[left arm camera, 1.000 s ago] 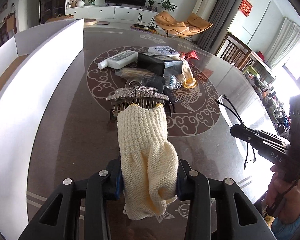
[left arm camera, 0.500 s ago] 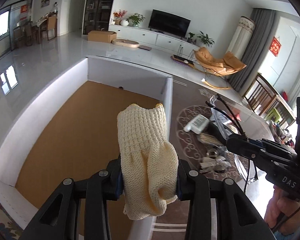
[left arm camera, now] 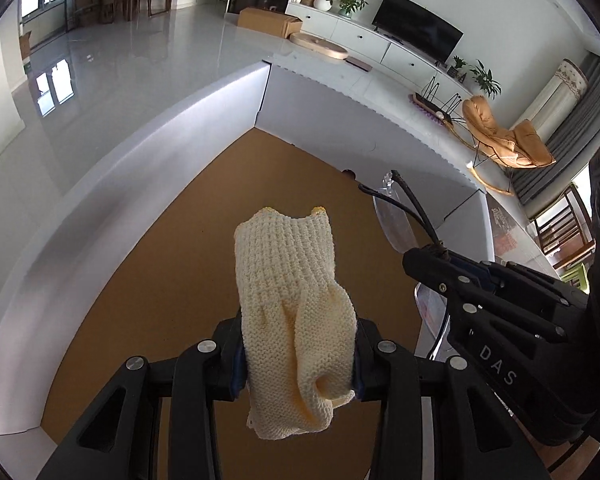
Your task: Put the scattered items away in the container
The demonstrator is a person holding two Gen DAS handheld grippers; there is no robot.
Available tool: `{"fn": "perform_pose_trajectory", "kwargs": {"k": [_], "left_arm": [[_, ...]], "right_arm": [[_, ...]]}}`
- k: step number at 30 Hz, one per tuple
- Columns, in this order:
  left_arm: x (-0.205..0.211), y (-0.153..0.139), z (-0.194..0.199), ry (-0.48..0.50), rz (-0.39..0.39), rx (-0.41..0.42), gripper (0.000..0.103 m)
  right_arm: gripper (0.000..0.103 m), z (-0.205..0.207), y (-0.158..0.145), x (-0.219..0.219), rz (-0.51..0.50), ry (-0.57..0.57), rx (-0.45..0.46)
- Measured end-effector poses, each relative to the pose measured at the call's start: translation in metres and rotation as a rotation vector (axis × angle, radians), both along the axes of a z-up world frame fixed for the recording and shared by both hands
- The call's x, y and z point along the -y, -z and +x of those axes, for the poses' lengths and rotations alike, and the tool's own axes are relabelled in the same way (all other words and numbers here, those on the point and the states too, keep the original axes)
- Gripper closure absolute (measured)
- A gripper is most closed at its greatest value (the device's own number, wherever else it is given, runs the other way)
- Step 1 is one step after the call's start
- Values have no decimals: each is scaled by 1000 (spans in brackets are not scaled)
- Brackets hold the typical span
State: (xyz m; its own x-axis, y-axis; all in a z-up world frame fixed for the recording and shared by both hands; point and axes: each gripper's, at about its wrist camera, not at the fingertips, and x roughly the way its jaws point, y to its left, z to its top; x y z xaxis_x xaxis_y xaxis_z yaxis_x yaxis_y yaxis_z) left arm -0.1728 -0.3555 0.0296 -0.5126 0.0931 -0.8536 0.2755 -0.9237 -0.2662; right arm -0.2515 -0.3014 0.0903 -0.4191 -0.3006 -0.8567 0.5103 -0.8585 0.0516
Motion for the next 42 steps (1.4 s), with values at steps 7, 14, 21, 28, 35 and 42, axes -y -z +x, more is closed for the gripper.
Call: {"fn": "perform_pose_trajectory", "kwargs": {"k": [7,14,21,28,35,42], "left_arm": [[1,36,0,-22,92,85,50],[7,47,9,-92,140,57,0],[4,9,27,-137,79,-84,0],[-26,-27,26,-85,49,-165,0],[-60,-40,53,-61,25,-200,0],[-125,-95,91,61,-53,-366,0]], "right_arm": [[56,-12,22,15,64,-25,26],[4,-5,16,18,63,-5,-37],[3,18,-34,-24,-60,66,-197],[1,45,-73,-100,-108,126,-286],[1,74,-85,-162,-184,147,-253],[1,133,-74,-227,-206,178,-297]]}}
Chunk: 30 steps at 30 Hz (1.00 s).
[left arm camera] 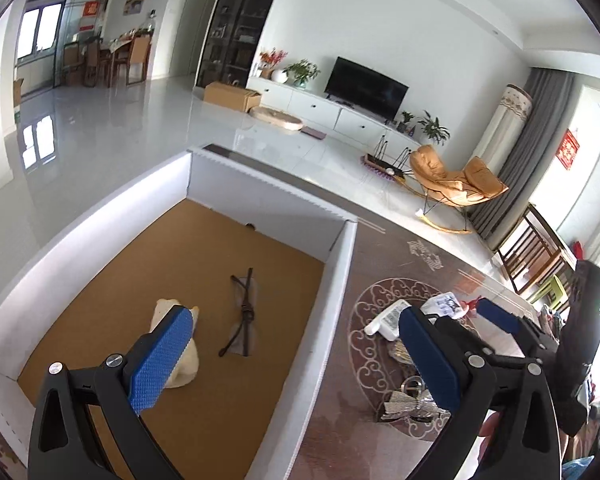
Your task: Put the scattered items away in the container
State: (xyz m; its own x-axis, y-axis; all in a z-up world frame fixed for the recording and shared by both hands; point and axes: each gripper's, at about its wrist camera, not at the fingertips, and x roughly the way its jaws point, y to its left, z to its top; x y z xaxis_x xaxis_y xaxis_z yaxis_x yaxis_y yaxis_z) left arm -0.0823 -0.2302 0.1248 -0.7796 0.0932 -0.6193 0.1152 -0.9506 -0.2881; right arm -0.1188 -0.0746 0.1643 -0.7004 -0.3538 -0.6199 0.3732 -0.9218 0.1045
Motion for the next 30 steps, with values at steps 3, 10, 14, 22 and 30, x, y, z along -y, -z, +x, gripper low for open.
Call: {"fn": "perform_pose_trajectory", "kwargs": {"k": [3,10,14,22,30], "left_arm": [[-35,-17,22,69,-39,-74,0],[-126,-5,59,250,-86,-104,0],[-175,21,73,362,-139,-106,0],[-220,109,71,456,-212,43,0],[-226,152,66,495,-249,100,0]], "right_arm": [[1,35,6,-43,-5,60,-44],[1,90,51,-147,44,240,13],[1,124,80,-198,52,352,50],[1,170,120,-242,113,440,114],[1,175,130,-236,87,440,120]]}}
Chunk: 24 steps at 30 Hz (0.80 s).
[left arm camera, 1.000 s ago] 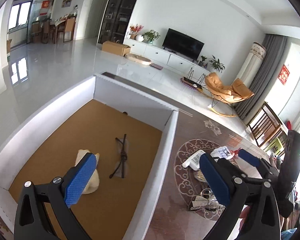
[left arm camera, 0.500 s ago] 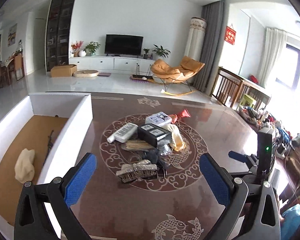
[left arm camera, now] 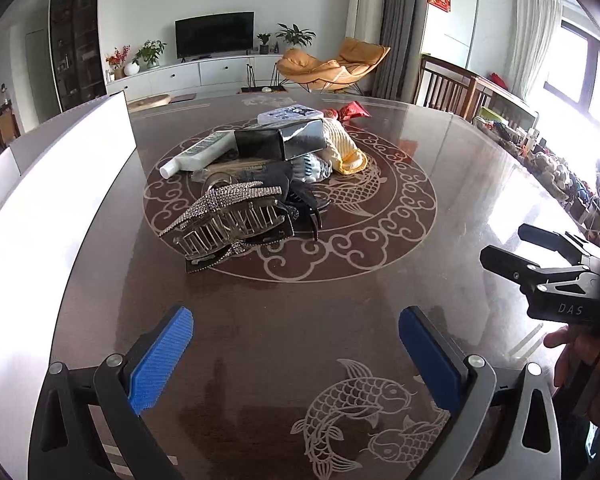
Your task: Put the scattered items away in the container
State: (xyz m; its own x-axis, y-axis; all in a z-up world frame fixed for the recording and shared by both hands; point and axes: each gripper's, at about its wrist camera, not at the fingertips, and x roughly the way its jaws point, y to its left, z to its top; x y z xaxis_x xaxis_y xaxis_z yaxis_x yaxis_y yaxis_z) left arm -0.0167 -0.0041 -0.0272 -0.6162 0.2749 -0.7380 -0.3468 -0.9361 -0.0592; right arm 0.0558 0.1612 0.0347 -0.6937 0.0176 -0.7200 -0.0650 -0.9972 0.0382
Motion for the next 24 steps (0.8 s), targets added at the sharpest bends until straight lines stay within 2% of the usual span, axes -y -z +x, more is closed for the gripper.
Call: {"fn": "perform_pose_trajectory", "kwargs": {"k": [10,24], "left_arm": [[7,21,-16,-31,-11,48,0],[13,25,-24,-51,23,65,0]], "right_arm": [[1,-19,10,8,-11,-38,50],[1,-29,23,5,-40,-29,86]]}}
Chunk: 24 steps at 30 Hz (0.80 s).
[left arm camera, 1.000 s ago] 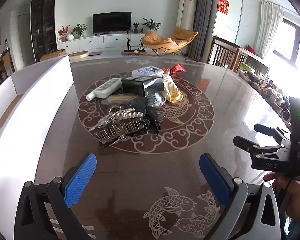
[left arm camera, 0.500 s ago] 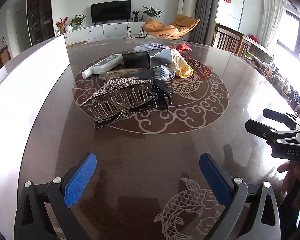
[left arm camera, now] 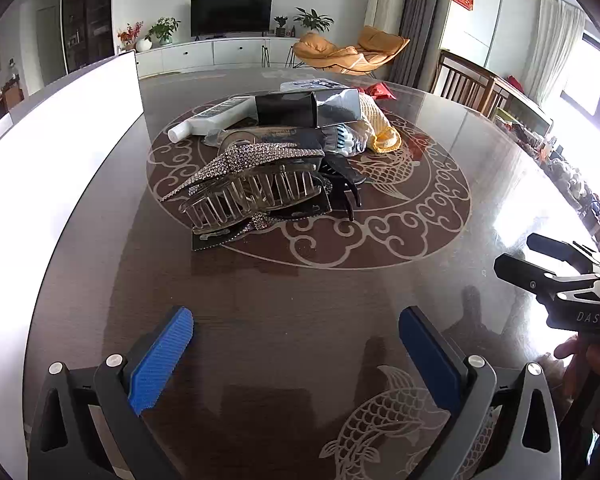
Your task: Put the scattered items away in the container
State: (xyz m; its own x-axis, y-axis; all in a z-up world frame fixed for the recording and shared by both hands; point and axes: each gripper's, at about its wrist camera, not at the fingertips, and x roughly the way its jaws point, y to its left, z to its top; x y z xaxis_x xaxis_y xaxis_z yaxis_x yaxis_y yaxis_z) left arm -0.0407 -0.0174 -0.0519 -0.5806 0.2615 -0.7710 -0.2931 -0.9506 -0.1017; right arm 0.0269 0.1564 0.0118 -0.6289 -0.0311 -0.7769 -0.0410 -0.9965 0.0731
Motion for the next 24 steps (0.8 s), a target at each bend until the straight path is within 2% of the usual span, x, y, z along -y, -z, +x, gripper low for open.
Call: {"fn": "perform_pose_trajectory", "kwargs": {"k": [24], "left_arm": [[1,2,-3,-4,-4,13,0]], "right_arm": [[1,2,1,6,43,-2,0]]}}
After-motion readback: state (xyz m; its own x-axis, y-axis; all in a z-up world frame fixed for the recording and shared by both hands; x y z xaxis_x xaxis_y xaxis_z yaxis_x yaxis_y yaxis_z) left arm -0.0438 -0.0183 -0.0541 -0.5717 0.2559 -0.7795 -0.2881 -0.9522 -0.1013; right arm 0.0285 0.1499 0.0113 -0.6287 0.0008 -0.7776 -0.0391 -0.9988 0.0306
